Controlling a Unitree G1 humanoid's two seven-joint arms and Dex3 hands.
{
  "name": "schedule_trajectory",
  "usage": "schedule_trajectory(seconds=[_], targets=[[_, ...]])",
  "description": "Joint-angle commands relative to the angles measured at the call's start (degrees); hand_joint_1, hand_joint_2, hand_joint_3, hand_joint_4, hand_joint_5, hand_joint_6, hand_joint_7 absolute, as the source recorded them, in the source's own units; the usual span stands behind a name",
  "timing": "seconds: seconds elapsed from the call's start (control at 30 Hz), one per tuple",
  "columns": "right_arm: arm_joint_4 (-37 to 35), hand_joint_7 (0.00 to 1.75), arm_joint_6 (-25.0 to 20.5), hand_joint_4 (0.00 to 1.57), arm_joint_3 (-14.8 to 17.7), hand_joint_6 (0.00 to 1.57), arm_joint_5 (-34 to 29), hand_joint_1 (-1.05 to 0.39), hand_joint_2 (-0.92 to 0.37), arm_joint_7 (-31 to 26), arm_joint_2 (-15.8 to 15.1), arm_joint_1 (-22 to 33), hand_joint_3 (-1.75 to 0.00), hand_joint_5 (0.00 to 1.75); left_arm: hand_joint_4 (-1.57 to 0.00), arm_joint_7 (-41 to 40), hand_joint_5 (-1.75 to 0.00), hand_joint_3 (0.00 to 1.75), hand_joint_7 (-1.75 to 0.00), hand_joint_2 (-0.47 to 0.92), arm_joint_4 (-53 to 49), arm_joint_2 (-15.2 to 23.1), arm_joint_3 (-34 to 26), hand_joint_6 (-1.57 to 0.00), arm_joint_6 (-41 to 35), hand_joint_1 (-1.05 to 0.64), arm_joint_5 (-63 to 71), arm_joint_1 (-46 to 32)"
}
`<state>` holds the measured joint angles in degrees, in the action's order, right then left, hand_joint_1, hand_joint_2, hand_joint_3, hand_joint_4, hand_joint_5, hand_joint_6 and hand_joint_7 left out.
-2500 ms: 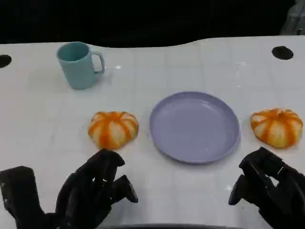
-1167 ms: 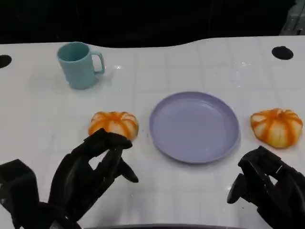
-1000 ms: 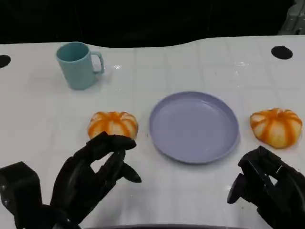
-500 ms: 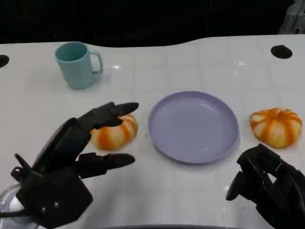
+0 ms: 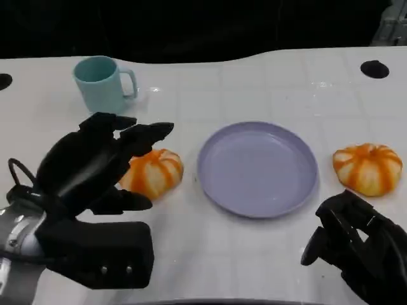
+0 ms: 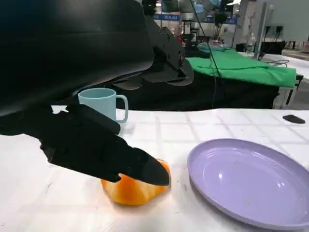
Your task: Grasp the bread from the table and place it into the plate.
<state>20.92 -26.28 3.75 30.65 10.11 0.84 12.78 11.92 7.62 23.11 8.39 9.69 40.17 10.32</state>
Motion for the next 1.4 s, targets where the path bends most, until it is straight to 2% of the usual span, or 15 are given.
schedule_trajectory(seconds=[0.03,0.23,0.33,0.47,0.67,0.8,0.93,1.1,1.23,1.4], targets=[[0.53,1.61,-0.70,0.65,0.23,0.52,0.04,-0.52,-0.92,-0.67,-0.41,-0.12,-0.22,1.75,0.00,3.00,-0.31,0.01,-0.01,0.72,-1.48,1.35,6.03,-0.27,-7.29,-0.33,12.99,4.97],[0.80,1.61,-0.98,0.65,0.28,0.51,0.24,-0.52,-0.92,-0.86,-0.30,-0.01,-0.22,1.75,0.00,5.87,-0.26,0.01,0.00,0.71,-4.43,0.95,10.01,-0.26,-11.93,-0.33,17.37,8.67],[0.81,1.61,-0.99,0.66,0.27,0.51,0.25,-0.52,-0.92,-0.89,-0.31,-0.01,-0.22,1.75,0.00,5.80,-0.26,0.00,0.00,0.71,-4.39,1.14,10.42,-0.26,-12.43,-0.33,17.27,8.81],[1.01,1.61,-1.02,0.66,0.55,0.52,0.49,-0.53,-0.92,-0.67,-0.52,0.25,-0.21,1.75,-0.01,3.71,-0.27,0.00,0.00,0.70,-14.22,-1.24,13.39,-0.26,-12.78,-0.33,17.52,13.24],[1.05,1.60,-1.06,0.66,0.57,0.53,0.47,-0.54,-0.92,-0.63,-0.52,0.26,-0.20,1.75,-0.01,2.73,-0.29,0.00,0.00,0.70,-15.49,-1.04,14.15,-0.26,-12.88,-0.34,16.86,13.99],[1.61,1.59,-1.99,0.64,1.00,0.51,1.13,-0.52,-0.92,-0.80,-0.67,0.81,-0.20,1.75,-0.01,-3.49,-0.28,0.01,0.00,0.73,-32.91,-4.17,15.43,-0.25,-9.37,-0.30,13.57,20.37],[1.96,1.60,-1.95,0.64,0.96,0.52,1.13,-0.53,-0.92,-0.58,-0.90,1.31,-0.20,1.75,-0.01,-6.86,-0.28,0.00,0.00,0.71,-44.41,-6.16,17.72,-0.23,-8.43,-0.35,12.99,25.71],[2.03,1.60,-1.93,0.64,0.95,0.52,1.22,-0.53,-0.92,-0.59,-1.02,1.46,-0.20,1.75,0.00,-9.70,-0.27,0.00,0.00,0.71,-49.36,-6.70,19.28,-0.22,-7.48,-0.36,11.82,28.03],[1.80,1.59,-1.08,0.63,0.99,0.52,1.41,-0.52,-0.92,0.32,-1.09,1.92,-0.20,1.75,0.00,-11.05,-0.21,0.01,-0.01,0.73,-60.65,-10.10,21.20,-0.19,-7.49,-0.41,11.30,33.76],[1.63,1.58,-0.98,0.63,1.06,0.52,1.48,-0.52,-0.92,0.73,-1.23,1.97,-0.21,1.75,-0.01,-14.88,-0.21,0.00,-0.01,0.73,-68.14,-11.48,22.39,-0.20,-4.77,-0.42,9.71,36.75]])
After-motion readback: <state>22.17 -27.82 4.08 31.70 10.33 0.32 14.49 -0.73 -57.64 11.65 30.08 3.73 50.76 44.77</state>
